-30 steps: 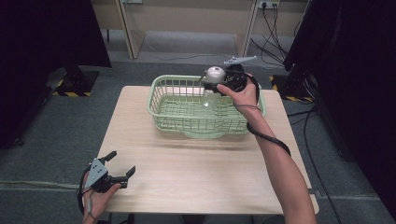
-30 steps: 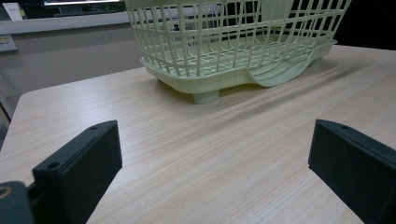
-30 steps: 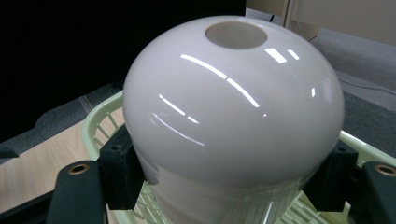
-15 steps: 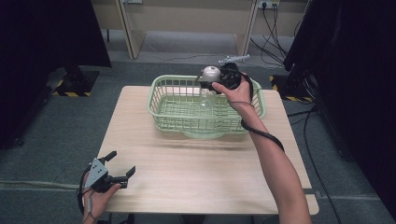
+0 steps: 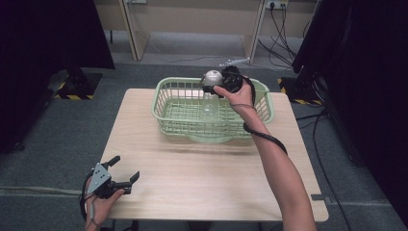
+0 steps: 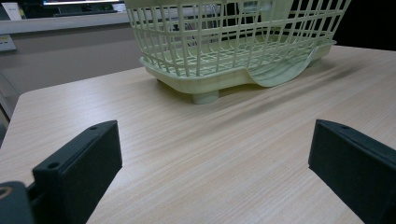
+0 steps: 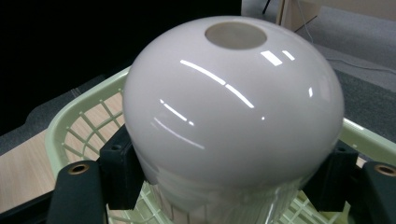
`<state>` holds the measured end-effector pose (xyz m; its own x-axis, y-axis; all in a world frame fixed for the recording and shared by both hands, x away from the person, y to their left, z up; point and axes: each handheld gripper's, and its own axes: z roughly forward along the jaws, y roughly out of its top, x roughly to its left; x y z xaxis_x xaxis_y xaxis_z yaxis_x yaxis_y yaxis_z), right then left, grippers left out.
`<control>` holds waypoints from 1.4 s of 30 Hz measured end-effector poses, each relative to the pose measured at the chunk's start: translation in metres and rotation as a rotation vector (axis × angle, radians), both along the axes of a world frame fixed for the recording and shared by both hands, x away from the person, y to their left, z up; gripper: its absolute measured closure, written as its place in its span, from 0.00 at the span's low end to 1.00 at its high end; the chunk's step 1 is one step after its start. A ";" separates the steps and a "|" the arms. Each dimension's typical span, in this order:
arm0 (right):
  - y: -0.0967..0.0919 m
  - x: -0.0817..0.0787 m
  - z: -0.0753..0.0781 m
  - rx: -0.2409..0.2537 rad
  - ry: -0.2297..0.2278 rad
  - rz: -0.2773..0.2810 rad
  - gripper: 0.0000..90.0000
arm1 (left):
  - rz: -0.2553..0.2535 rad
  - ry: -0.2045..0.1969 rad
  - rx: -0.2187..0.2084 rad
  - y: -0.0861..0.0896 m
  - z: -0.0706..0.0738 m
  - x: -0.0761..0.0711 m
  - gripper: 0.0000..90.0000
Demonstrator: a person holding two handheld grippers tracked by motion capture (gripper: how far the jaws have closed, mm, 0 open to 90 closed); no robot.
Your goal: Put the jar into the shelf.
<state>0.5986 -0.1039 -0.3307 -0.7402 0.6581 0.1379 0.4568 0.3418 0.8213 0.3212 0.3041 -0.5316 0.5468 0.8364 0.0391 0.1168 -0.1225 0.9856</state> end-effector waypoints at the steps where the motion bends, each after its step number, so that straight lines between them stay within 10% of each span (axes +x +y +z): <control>1: 0.000 0.000 0.000 0.000 0.000 0.000 0.31 | 0.002 0.006 -0.003 0.000 0.000 0.000 0.02; 42: 0.022 0.025 -0.050 -0.219 0.071 0.083 0.31 | -0.004 0.001 0.002 0.000 0.000 0.000 0.02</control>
<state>0.6238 -0.0820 -0.3805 -0.7865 0.6154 0.0520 0.4736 0.5469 0.6903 0.3212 0.3042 -0.5316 0.5500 0.8342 0.0406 0.1171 -0.1251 0.9852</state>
